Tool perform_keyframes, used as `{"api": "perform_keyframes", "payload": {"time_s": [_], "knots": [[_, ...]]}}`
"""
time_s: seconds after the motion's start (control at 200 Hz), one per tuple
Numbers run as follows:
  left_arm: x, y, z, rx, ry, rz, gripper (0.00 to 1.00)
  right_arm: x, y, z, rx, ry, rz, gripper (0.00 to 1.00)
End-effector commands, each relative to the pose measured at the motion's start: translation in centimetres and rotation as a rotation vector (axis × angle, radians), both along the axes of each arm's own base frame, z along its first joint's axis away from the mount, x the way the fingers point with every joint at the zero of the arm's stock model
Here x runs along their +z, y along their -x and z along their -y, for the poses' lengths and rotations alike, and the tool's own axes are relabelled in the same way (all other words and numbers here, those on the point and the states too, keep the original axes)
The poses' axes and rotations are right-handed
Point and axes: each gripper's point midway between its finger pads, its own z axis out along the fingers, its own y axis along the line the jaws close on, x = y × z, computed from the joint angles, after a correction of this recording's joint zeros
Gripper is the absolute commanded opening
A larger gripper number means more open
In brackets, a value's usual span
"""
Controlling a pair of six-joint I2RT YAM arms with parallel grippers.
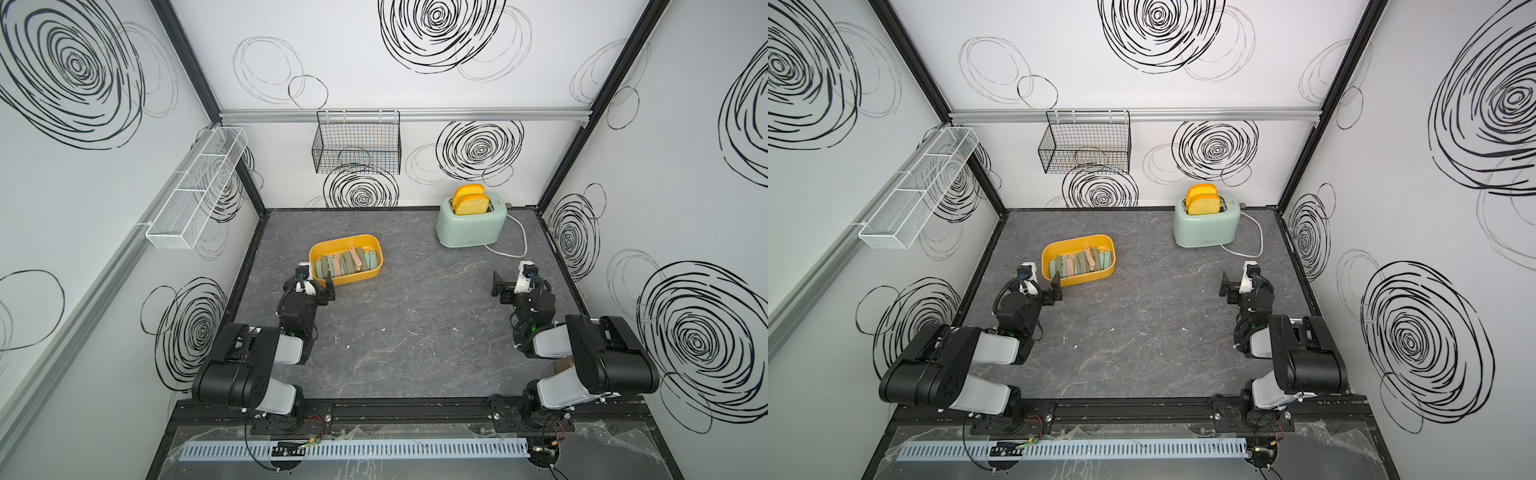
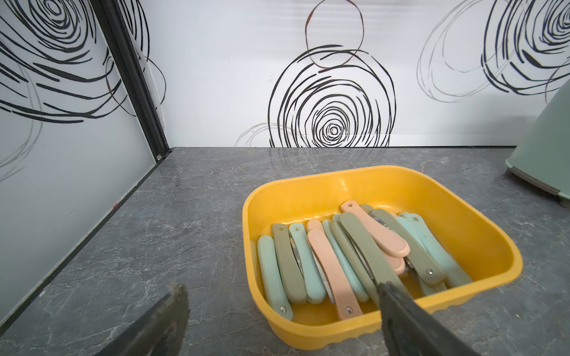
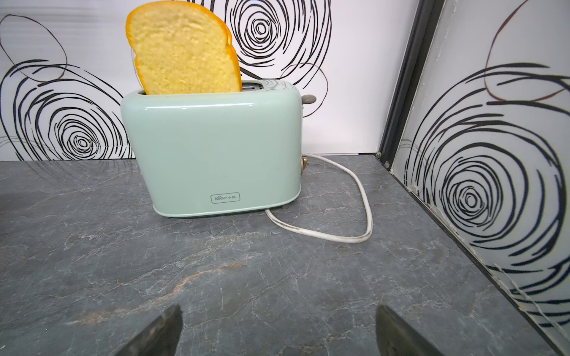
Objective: Take the fruit knife out of the storage box
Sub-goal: Move the storage box to the center of the board.
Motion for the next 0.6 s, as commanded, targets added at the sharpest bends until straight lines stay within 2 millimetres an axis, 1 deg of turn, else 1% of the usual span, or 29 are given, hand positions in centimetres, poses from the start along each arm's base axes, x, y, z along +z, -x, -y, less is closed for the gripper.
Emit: {"api": "perform_keyframes", "payload": {"time_s": [0.0,0.465,0.595], "knots": [[2.44,-0.56,-0.02,0.000,-0.007,0.083,0.98,0.93,-0.42,-0.04,0.002,0.018,0.031,0.99],[2.53,-0.55,0.07,0.002,-0.009,0.094,0.98,0.93,-0.43,-0.09,0.003,0.018,0.031,0.99],[2.76,-0.38,0.44,0.005,-0.023,0.104,0.98,0.95,-0.43,-0.10,0.003,0.020,0.032,0.99]]}}
